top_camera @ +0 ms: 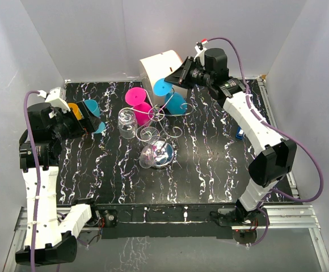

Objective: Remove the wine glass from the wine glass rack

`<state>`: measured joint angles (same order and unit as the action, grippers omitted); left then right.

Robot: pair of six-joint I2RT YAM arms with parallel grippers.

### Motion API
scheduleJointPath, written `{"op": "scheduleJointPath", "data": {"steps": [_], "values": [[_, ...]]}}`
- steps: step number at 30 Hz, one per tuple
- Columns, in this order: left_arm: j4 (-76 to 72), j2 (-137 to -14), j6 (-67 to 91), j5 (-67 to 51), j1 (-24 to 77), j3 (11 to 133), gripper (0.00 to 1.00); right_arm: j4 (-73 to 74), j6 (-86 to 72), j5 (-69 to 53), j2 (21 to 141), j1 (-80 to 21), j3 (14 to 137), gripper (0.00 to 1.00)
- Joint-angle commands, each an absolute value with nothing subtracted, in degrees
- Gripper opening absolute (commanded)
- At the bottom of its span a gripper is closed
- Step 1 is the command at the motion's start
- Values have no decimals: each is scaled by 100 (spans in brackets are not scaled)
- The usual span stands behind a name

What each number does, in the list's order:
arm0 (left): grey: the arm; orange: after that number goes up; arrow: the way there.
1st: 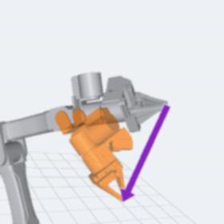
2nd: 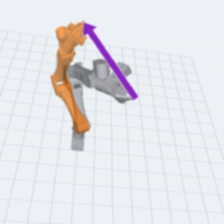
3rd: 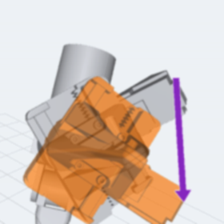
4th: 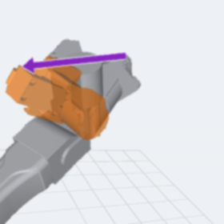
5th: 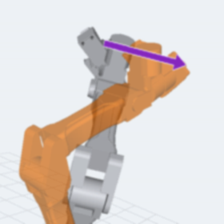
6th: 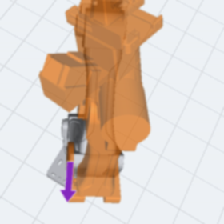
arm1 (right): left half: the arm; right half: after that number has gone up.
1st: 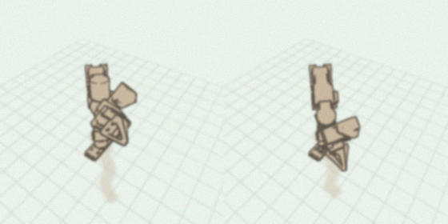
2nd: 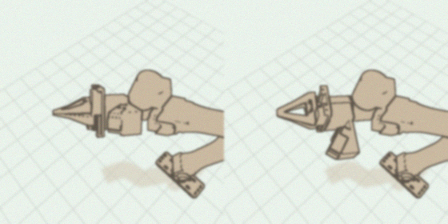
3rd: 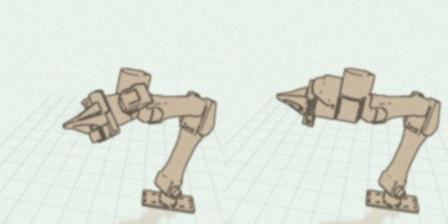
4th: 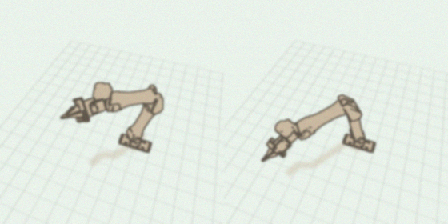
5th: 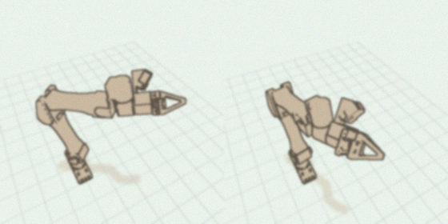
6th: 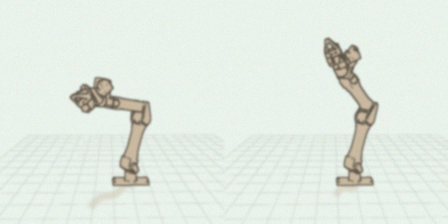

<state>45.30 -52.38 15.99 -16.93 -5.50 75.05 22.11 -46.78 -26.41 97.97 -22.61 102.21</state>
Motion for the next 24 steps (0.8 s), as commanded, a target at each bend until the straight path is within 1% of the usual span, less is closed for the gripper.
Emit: {"op": "scheduleJointPath", "data": {"steps": [1,7,16,24], "values": [[4577,-5188,1529,-1696,-523,7576,99,1537,-5119,-2798,9432,-2106,10030,0],[4562,-5190,1538,-1726,-533,7563,99,734,-5973,-3119,9130,-1777,9318,0],[4544,-5191,1547,-1758,-536,7541,99,623,-6229,-3429,9073,-1679,9286,0],[4536,-5178,1547,-1762,-519,7510,99,763,-6082,-3658,8929,-1679,9226,0]]}}
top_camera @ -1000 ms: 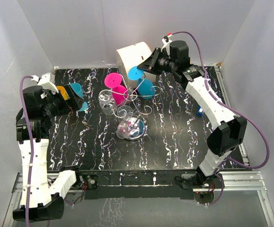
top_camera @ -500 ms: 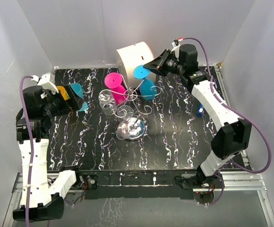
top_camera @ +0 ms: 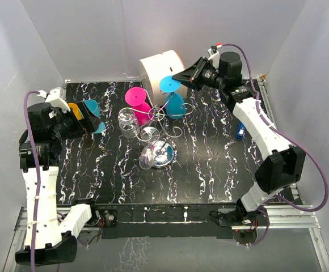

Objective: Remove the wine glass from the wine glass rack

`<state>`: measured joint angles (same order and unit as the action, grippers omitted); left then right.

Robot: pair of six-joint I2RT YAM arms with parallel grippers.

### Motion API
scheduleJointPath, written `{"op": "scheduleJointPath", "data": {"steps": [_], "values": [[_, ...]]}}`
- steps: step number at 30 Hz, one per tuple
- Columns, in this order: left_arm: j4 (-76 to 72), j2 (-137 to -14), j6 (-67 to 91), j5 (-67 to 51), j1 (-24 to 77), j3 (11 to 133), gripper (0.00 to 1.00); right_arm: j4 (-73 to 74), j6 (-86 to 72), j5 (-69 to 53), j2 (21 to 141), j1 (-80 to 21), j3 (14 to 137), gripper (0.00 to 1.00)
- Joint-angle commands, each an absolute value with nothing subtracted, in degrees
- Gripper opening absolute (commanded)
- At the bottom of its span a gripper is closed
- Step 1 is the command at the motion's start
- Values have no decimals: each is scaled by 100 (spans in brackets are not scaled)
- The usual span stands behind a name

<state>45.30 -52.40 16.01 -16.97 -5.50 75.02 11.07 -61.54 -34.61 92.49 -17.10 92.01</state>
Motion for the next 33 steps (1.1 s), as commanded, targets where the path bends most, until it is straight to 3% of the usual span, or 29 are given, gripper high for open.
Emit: {"op": "scheduleJointPath", "data": {"steps": [1,33], "values": [[4529,-5173,1549,-1762,-519,7500,99,816,-6068,-3683,8922,-1679,9233,0],[4581,-5134,1549,-1635,-519,7427,99,917,-5936,-3905,9234,-2175,9703,0]]}}
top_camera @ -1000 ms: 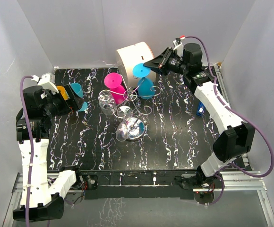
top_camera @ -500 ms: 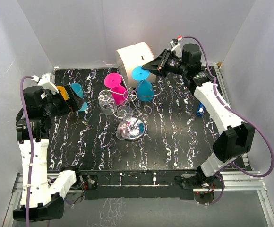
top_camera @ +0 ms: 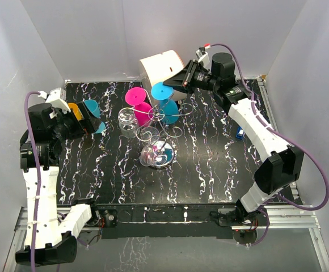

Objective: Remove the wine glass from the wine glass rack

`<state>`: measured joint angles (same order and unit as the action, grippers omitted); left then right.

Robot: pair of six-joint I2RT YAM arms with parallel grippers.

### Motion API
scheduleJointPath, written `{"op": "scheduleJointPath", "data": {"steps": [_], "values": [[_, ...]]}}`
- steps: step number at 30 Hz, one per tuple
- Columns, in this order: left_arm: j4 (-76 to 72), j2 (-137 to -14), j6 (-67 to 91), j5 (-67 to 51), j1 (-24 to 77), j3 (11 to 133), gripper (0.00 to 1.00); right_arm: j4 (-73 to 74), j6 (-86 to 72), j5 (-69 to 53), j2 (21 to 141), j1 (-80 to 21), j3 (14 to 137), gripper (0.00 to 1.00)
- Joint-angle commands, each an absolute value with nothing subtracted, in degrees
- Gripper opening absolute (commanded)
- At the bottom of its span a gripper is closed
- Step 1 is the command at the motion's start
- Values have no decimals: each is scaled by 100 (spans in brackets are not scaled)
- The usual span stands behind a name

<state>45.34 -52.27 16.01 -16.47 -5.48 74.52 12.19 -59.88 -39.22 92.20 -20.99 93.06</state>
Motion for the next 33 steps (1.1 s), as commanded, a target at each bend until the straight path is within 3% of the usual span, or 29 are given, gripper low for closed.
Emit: {"op": "scheduleJointPath", "data": {"steps": [1,33], "values": [[4587,-5133,1547,-1635,-521,7427,99,895,-5943,-3898,9252,-2200,9717,0],[4515,-5334,1499,-1415,-468,7557,99,-134,-6789,-3342,10174,-2266,10338,0]]}}
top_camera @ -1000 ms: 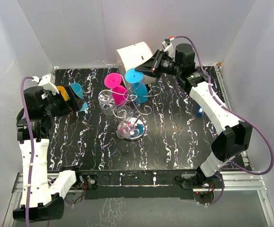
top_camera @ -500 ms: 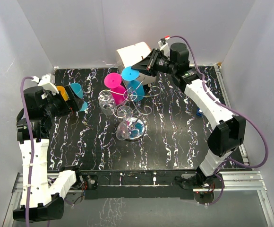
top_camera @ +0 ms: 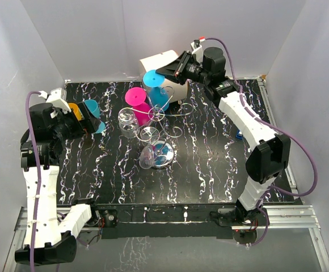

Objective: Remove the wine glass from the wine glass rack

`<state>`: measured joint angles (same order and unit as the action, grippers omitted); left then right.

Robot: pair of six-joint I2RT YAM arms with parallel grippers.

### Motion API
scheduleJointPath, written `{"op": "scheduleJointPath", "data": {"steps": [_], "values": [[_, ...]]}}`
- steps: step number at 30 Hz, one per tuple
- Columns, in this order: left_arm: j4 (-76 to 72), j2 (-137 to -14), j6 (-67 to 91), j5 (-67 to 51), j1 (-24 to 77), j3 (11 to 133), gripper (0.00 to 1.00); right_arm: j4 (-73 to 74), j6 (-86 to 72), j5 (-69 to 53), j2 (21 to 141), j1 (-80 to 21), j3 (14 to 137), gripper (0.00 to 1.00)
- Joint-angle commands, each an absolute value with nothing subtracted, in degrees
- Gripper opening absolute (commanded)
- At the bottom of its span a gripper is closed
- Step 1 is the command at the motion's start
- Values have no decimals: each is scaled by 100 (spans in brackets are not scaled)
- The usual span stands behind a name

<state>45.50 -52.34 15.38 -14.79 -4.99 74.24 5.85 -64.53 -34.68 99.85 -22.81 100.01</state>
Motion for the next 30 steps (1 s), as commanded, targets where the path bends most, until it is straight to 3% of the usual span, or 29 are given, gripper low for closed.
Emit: {"op": "scheduleJointPath", "data": {"steps": [1,11,18,25,30], "values": [[4502,-5389,1515,-1406,-468,7623,99,-226,-6868,-3340,10203,-2267,10356,0],[3942,-6221,1811,-1604,-466,8661,99,-1139,-7592,-2949,10466,-2057,10600,0],[3162,-6968,2680,-2458,-470,9254,99,-2618,-8777,-2579,10220,-1644,9960,0],[734,-7568,5047,-4150,-473,9180,99,-4178,-10127,-2408,10348,-1573,9893,0],[-1447,-8030,6929,-4731,-473,9015,97,-4545,-10662,-2349,10444,-1646,10176,0]]}}
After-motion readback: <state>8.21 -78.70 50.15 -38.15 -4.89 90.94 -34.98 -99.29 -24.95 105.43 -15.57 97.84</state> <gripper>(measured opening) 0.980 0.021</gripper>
